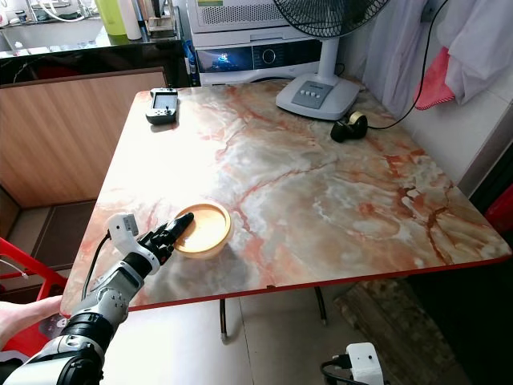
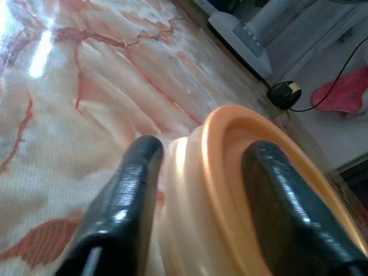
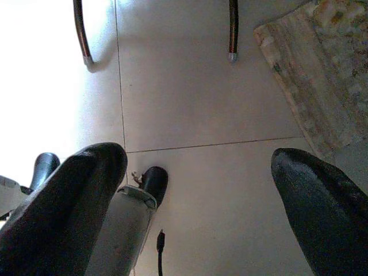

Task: Restocking fridge

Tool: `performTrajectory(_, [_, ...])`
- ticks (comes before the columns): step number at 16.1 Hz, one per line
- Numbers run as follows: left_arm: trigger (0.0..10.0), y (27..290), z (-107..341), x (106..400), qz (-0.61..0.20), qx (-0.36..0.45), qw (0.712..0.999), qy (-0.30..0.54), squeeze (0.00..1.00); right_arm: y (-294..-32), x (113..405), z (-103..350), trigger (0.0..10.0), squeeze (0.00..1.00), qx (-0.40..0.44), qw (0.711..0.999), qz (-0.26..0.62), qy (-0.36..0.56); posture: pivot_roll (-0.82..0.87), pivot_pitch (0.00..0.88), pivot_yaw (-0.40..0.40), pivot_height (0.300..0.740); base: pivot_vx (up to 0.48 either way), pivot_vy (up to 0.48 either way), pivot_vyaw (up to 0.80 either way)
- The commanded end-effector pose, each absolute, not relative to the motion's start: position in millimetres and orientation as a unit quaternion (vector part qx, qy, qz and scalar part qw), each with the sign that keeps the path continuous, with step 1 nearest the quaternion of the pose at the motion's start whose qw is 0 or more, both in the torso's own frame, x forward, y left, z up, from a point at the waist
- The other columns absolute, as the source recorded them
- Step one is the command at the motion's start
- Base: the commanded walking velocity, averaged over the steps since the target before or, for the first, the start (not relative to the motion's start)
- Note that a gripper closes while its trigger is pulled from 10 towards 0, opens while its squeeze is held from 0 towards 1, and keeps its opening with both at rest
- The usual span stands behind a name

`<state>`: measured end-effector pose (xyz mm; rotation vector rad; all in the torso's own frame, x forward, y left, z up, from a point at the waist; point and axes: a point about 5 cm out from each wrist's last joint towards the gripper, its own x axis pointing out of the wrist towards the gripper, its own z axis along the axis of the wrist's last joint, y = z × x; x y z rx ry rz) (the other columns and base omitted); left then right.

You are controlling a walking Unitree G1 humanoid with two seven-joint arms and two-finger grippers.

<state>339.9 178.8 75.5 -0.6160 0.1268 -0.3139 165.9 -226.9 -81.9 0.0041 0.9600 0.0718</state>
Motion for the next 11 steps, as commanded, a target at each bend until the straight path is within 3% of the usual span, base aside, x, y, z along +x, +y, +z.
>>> performTrajectory(1, [0.1,180.5,68.3,337.0,-0.146,-0.294,0.941,0.081,0.00,-228.5,167.5,-80.8,10.0,0.00,-0.004,0.886,0.038,0.462,0.00,0.000,-0.015,0.740,0.000,0.000,0.00])
performTrajectory(2, [10.0,181.0,68.0,336.9,-0.143,-0.293,0.942,0.081,0.00,-228.5,167.6,-80.7,10.0,0.00,-0.006,0.886,0.040,0.462,0.00,0.000,-0.017,0.740,0.000,0.000,0.00])
performTrajectory(11, [10.0,189.5,76.4,336.1,-0.139,-0.304,0.941,0.045,0.00,-229.3,168.5,-79.8,10.0,0.00,-0.012,0.888,0.044,0.458,0.01,0.000,-0.020,0.740,0.000,0.000,0.00])
